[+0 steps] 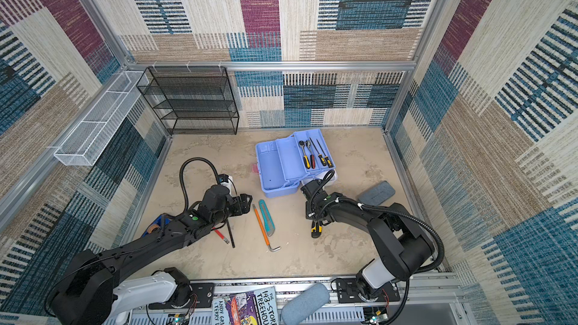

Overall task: Pack the tool kit
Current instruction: 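Grasp the yellow-black utility knife with the right gripper and lift it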

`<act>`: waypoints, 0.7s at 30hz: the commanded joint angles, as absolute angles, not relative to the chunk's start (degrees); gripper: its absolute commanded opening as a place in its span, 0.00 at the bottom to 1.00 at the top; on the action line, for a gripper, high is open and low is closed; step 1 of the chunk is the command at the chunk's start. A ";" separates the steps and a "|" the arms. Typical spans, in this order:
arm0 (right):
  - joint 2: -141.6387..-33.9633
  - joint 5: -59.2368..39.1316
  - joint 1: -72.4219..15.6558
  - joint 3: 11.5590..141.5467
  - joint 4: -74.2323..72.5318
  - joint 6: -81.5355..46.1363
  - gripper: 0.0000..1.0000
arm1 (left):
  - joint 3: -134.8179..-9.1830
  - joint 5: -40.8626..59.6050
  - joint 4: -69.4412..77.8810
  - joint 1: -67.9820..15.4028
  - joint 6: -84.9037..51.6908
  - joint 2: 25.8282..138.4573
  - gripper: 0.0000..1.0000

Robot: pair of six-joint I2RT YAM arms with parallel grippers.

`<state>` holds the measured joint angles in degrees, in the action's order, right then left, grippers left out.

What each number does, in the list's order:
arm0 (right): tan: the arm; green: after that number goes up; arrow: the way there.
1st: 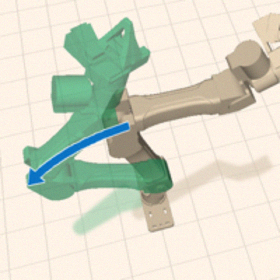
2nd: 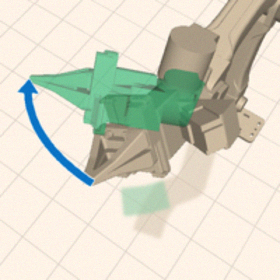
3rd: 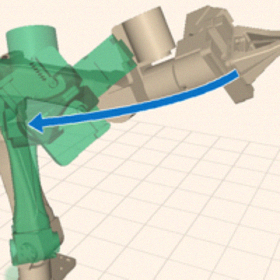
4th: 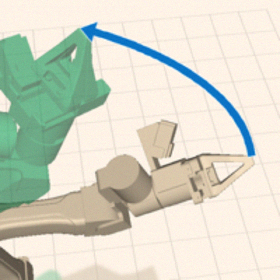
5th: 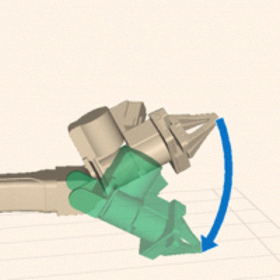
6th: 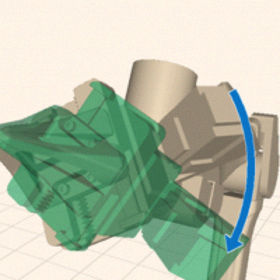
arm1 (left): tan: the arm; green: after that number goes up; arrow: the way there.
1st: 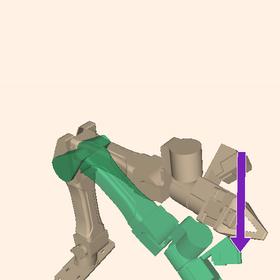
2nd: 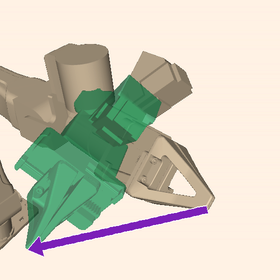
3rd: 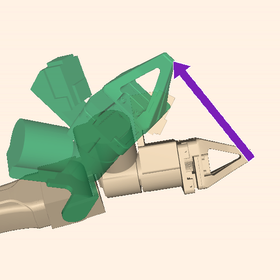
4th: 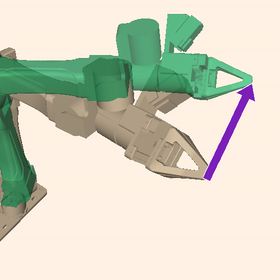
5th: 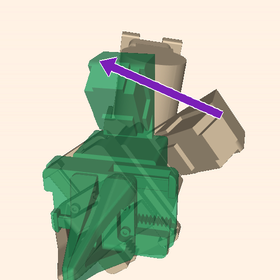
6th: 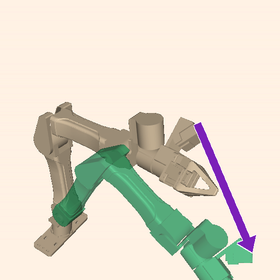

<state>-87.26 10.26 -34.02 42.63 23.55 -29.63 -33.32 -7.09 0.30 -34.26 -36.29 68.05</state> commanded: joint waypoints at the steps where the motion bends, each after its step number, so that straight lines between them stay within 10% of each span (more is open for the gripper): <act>1: -86.88 8.16 -34.04 42.99 23.37 -27.21 0.53 | -34.28 -6.42 -0.24 -34.27 -36.67 68.55 0.83; 21: -87.71 12.50 -38.72 42.79 32.75 -31.64 0.57 | -34.79 -5.02 1.10 -34.19 -37.04 71.16 0.83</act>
<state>-87.00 12.62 -38.48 42.98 28.14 -31.46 -34.39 -5.54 0.21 -34.26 -36.32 70.63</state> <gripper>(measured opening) 0.582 0.826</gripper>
